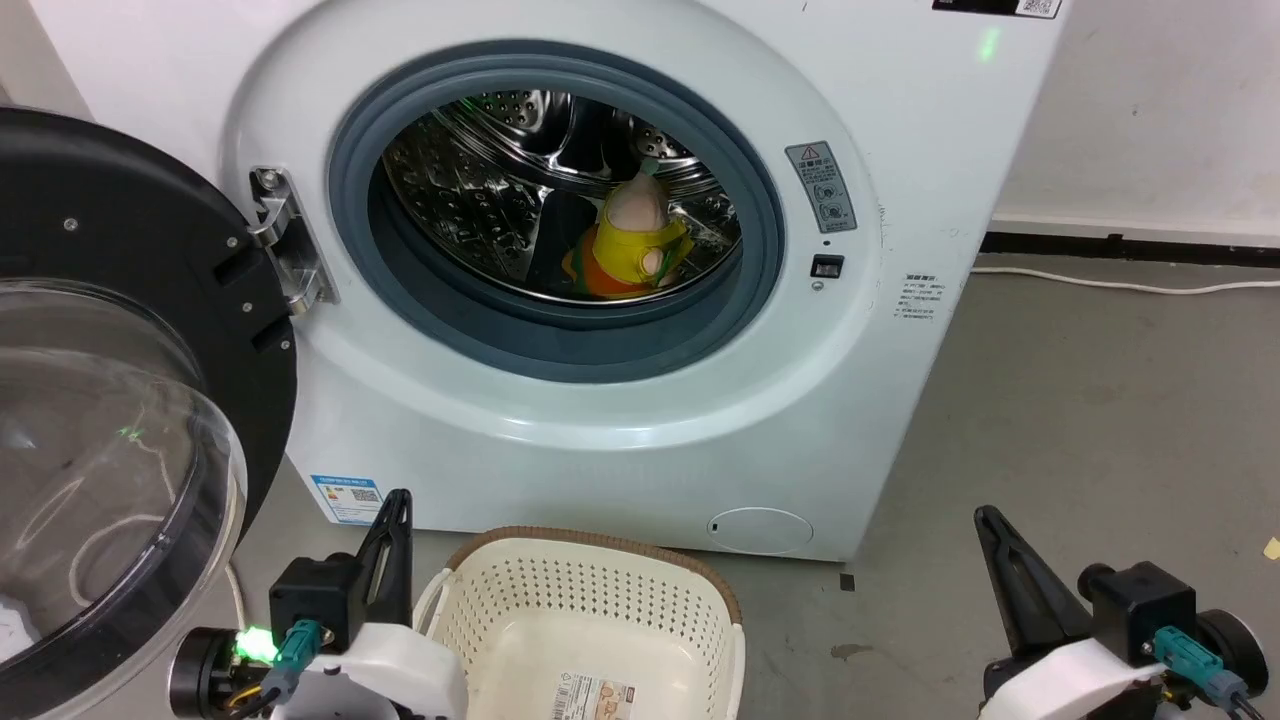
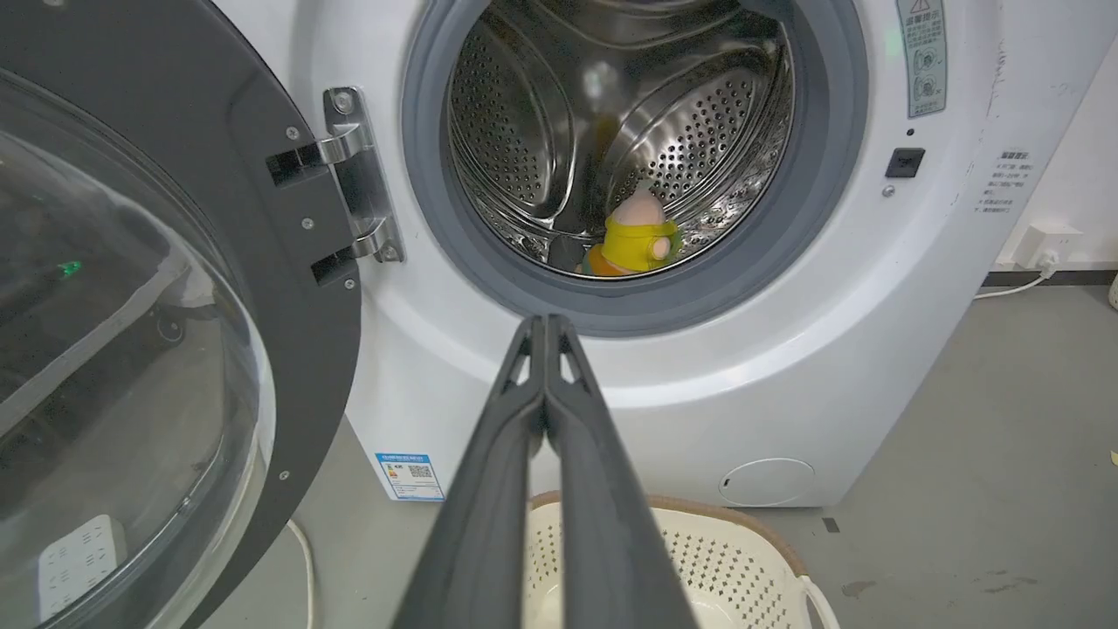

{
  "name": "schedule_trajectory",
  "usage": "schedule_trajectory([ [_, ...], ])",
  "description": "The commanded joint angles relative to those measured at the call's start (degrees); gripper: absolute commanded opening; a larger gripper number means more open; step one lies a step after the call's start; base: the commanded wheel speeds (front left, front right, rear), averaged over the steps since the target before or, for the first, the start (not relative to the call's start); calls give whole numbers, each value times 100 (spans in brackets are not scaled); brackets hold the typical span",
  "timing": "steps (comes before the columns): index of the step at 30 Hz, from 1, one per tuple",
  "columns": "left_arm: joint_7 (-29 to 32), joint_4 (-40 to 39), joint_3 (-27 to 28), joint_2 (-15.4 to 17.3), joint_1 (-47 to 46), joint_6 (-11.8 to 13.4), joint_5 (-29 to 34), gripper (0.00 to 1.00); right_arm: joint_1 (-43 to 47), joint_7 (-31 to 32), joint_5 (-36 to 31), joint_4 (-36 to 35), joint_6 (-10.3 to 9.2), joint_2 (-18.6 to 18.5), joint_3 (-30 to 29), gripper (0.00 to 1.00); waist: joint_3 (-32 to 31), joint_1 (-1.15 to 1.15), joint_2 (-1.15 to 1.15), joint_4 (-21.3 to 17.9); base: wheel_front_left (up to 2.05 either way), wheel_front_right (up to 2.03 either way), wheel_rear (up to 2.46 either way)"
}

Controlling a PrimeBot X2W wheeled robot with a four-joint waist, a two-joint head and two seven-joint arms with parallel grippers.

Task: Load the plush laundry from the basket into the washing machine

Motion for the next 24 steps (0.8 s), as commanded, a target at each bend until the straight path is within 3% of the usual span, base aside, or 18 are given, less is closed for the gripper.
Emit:
schedule_trajectory([
  [1, 28, -48, 46, -26, 90, -26, 58, 0, -81, 31, -44, -28, 4, -7, 5, 0, -2, 0, 0, 0, 0, 0, 0],
  [24, 254, -182, 287, -157, 107, -133, 224, 0, -150, 260, -147, -39, 5, -8, 13, 0, -32, 0, 0, 2, 0, 0, 0],
])
